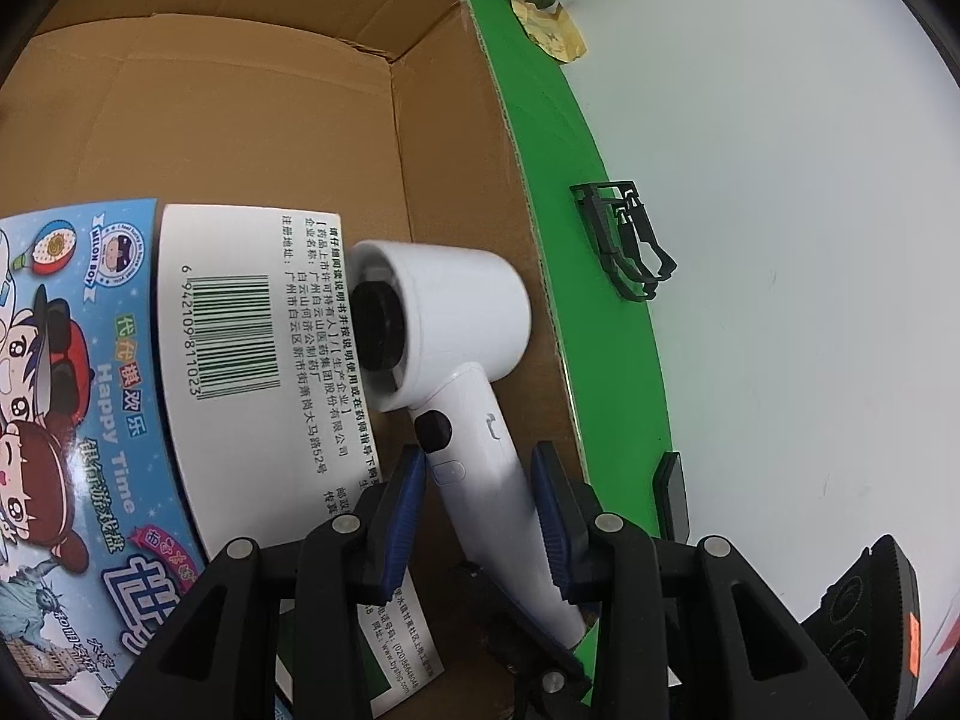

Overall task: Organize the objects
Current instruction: 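Lower the hair dryer upright beside the medicine box and open the right tool, then move the left tool to the light-blue dotted phone case and grasp it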

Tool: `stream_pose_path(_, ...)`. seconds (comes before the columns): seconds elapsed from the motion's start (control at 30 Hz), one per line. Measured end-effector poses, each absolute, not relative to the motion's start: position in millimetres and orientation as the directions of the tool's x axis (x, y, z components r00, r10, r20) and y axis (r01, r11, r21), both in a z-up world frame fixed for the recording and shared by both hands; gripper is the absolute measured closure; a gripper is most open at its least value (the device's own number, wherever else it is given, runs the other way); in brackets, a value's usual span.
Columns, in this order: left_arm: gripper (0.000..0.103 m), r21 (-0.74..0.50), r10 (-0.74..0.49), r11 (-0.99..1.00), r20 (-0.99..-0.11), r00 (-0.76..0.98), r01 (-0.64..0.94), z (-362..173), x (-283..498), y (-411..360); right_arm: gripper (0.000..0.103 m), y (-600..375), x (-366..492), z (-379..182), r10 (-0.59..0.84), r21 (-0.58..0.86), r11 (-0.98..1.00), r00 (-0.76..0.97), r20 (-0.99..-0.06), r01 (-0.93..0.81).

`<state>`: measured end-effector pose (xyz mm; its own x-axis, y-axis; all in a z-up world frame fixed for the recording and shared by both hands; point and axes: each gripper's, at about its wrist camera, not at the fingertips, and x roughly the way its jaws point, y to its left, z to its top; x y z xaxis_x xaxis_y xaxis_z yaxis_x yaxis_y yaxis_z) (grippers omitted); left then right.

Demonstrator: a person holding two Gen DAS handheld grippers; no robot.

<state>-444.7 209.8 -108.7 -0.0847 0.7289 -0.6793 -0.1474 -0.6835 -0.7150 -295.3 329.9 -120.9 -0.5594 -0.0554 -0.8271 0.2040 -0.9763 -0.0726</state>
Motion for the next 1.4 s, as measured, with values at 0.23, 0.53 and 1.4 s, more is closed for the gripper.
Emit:
stream_pose_path(0.23, 0.069, -0.696, 0.715, -0.697, -0.694, -0.089, -0.170, -113, -430, 195, 0.079, 334, -296, -122, -0.045, -0.080, -0.977, -0.554, -0.831, 0.199)
stream_pose_path(0.53, 0.068, -0.677, 0.698, -0.716, -0.705, -0.128, -0.172, -110, -427, 189, 0.064, 334, -294, -123, -0.103, -0.019, -0.976, -0.535, -0.839, 0.218)
stream_pose_path(1.4, 0.000, 0.061, 0.073, -0.993, -0.394, -0.916, -0.105, 34, -177, 116, 0.001, 332, -177, -84, -0.097, -0.001, -0.993, -0.798, -0.594, 0.121)
